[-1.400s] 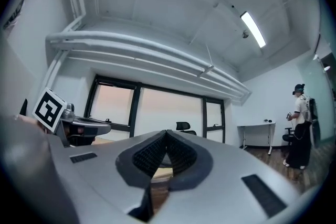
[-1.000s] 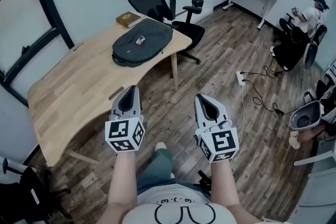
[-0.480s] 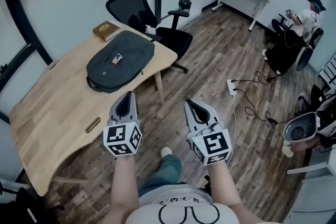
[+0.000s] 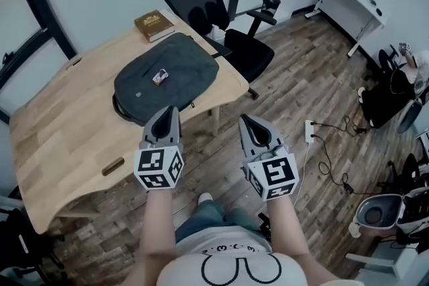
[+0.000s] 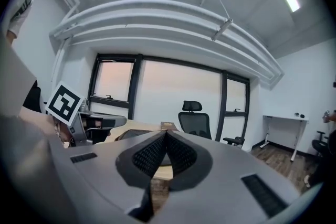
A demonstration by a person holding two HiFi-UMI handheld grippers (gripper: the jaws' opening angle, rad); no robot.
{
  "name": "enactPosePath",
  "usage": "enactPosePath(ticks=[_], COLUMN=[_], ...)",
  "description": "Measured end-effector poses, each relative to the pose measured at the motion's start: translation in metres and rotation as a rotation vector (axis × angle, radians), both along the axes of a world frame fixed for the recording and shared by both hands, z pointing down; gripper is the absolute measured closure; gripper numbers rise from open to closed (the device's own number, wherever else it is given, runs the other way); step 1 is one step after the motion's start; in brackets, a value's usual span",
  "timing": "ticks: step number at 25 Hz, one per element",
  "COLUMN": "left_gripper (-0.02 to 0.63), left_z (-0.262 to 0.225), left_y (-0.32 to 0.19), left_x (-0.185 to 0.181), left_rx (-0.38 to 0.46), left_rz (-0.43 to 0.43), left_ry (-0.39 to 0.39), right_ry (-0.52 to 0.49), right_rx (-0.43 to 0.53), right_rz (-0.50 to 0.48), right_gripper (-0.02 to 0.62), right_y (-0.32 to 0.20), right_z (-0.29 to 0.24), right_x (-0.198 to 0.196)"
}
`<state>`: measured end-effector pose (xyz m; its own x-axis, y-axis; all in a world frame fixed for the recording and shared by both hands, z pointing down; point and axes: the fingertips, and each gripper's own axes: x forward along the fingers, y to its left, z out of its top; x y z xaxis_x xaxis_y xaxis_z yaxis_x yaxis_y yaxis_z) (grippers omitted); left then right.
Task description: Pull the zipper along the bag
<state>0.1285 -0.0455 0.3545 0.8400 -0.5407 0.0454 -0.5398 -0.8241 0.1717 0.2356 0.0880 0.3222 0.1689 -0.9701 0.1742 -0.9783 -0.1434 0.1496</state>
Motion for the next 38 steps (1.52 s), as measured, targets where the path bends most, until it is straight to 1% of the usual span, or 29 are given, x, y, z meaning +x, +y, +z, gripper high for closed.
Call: enactPosePath(ticks=[2, 5, 8, 11, 13, 15, 17, 20, 23, 27, 33, 38], left_gripper=[0.588, 0.588, 0.588, 0.588, 0.58, 0.402, 0.38, 0.38, 0.38, 0.38, 0.38, 0.39], left_z=[0.005, 0.012, 0.023, 0.029, 0.033, 0.036, 0.041, 0.056, 0.078, 0.112, 0.166, 0.207], left_y=[-0.011, -0.026, -0.038, -0.054, -0.063, -0.071, -0.077, -0.084, -0.088, -0.086, -0.077, -0.07], left_x=[-0.003, -0.006, -0.009, -0.011, -0.007, 0.003, 0.015, 0.033, 0.05, 0.07, 0.085, 0.095], left_rx=[-0.002, -0.02, -0.034, -0.054, -0.083, -0.114, -0.126, -0.143, -0.188, -0.248, -0.361, -0.44], left_rz=[-0.032, -0.078, -0.131, -0.202, -0.233, -0.243, -0.265, -0.323, -0.386, -0.436, -0.537, -0.637], left_ry=[-0.017, -0.012, -0.031, -0.037, -0.03, -0.025, -0.045, -0.087, -0.109, -0.154, -0.201, -0.259], right_ry=[-0.016, -0.043, -0.062, -0.088, -0.101, -0.108, -0.115, -0.121, -0.117, -0.112, -0.095, -0.082], right_rx=[-0.007, -0.019, -0.034, -0.028, -0.026, -0.032, -0.05, -0.09, -0.136, -0.213, -0.359, -0.403], right_rz=[-0.025, -0.055, -0.087, -0.15, -0.2, -0.246, -0.29, -0.359, -0.423, -0.502, -0.624, -0.67], right_gripper=[0.545, 0.545, 0.545, 0.545, 0.545, 0.545, 0.545, 0.543, 0.545, 0.545, 0.544, 0.545], right_y=[-0.018, -0.045, -0.071, -0.1, -0.121, -0.139, -0.157, -0.182, -0.205, -0.23, -0.251, -0.269], right_z=[0.005, 0.014, 0.023, 0.026, 0.026, 0.027, 0.032, 0.042, 0.055, 0.08, 0.128, 0.151], right_x=[0.009, 0.024, 0.041, 0.056, 0.065, 0.075, 0.086, 0.101, 0.115, 0.126, 0.127, 0.124])
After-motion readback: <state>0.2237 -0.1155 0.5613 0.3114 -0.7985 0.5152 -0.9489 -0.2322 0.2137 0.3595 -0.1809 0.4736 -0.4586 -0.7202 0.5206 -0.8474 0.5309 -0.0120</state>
